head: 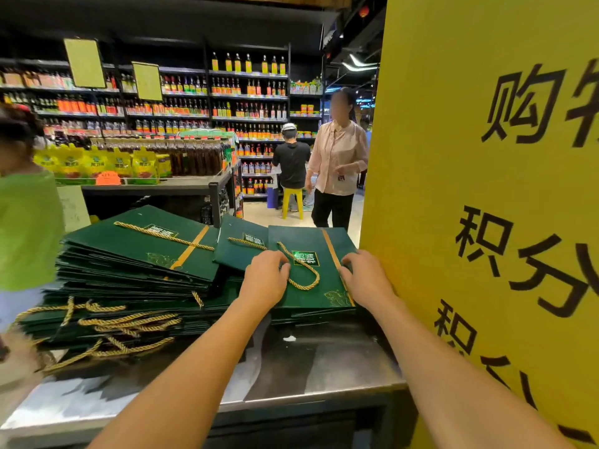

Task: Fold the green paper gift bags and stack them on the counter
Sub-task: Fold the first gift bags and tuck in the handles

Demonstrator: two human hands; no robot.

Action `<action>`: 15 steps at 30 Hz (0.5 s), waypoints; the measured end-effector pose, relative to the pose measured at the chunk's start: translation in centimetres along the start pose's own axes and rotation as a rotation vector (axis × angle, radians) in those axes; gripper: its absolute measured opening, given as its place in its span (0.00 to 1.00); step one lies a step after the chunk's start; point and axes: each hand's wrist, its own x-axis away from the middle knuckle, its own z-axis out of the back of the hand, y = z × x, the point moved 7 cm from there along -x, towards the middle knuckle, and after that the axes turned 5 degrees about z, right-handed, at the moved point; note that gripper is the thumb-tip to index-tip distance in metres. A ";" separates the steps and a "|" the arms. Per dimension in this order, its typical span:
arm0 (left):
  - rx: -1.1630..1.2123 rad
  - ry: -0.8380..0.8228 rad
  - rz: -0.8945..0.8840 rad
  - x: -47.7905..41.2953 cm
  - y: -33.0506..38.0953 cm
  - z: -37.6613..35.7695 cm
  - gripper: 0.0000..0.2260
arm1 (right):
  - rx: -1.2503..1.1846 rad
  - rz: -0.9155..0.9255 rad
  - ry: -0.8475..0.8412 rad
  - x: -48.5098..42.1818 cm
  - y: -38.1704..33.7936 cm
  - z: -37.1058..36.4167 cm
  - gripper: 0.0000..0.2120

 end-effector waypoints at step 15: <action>-0.541 -0.295 -0.154 1.0 -0.2 -7.8 0.26 | 0.254 0.070 -0.384 1.0 -0.2 -5.7 0.29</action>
